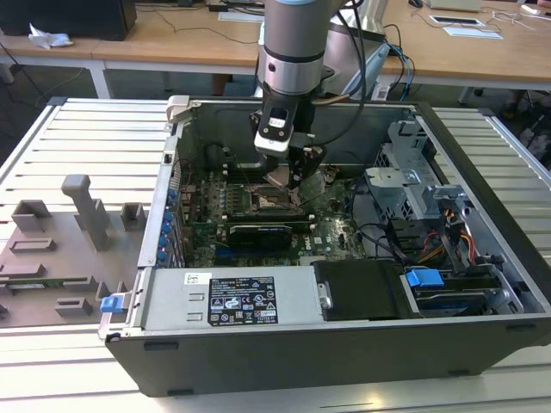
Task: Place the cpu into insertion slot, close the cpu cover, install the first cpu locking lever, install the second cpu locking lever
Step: 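Place the cpu into insertion slot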
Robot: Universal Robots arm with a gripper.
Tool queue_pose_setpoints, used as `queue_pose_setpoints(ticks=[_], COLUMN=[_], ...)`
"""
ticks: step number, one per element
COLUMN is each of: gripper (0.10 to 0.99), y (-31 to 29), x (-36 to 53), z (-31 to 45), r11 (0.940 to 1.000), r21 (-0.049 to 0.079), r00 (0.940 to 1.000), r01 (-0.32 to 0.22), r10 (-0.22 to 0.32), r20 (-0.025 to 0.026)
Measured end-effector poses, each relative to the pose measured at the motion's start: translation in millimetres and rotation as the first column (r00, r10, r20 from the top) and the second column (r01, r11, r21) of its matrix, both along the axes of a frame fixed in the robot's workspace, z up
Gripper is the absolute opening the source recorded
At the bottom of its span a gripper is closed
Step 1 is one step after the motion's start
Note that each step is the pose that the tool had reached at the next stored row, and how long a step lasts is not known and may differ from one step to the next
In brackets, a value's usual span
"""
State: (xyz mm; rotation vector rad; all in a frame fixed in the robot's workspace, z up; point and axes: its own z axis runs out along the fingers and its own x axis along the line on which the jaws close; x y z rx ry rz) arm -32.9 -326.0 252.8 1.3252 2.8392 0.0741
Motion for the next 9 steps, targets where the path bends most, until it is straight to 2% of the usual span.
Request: queue_pose_setpoints(ticks=[7,9], gripper=[0.541,0.541], y=[0.0,0.0], x=[0.1,0.1], z=[0.0,0.0], r11=[0.9974,0.9964], r21=[-0.018,-0.019], r00=[0.9976,0.9966], r01=[0.07,0.082], r10=[-0.07,-0.082], r20=[0.0006,0.0007])
